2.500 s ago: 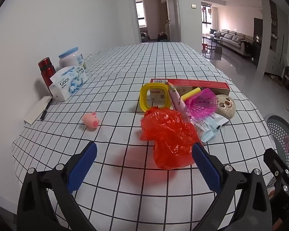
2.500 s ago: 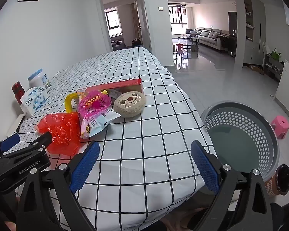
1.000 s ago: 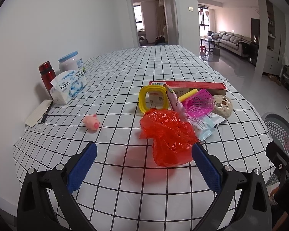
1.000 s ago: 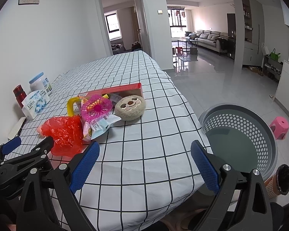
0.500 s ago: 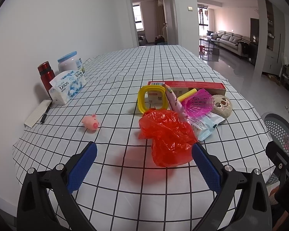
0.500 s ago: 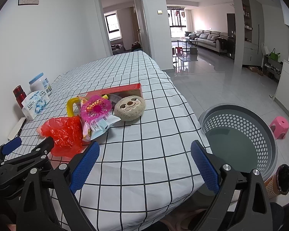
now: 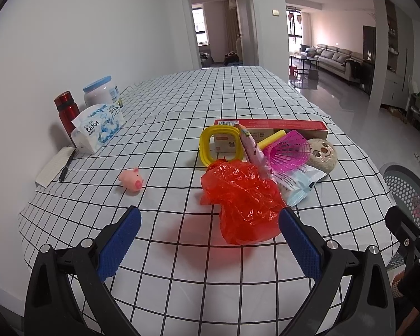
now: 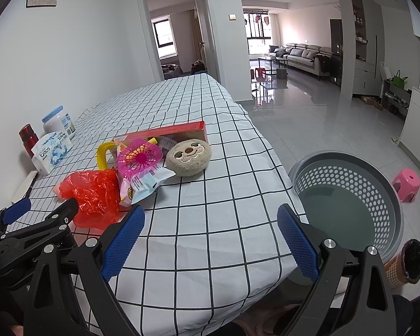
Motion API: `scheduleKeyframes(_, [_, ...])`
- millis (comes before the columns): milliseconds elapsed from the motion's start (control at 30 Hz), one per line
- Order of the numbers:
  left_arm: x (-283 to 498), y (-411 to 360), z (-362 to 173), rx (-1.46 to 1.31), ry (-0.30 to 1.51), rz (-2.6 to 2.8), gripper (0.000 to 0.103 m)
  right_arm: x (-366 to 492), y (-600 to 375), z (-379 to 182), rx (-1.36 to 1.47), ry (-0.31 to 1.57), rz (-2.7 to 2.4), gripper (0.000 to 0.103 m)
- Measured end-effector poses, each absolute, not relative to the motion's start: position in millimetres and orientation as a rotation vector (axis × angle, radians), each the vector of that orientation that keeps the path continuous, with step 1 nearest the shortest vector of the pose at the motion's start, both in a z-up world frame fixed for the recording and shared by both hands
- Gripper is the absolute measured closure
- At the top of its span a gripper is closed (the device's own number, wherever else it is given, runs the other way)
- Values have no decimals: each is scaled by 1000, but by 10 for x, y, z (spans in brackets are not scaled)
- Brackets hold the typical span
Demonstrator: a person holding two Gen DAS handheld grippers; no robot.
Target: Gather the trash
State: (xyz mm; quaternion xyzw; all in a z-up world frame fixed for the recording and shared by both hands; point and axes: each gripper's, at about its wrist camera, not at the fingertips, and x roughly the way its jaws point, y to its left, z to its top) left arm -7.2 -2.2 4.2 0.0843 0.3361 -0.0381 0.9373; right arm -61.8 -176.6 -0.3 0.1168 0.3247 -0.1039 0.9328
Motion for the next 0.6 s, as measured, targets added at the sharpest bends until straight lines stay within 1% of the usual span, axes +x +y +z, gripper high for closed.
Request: scheduleKeyframes(600, [-63, -22, 40, 171, 690, -80, 6, -616, -1769, -5, 239, 665, -212, 12])
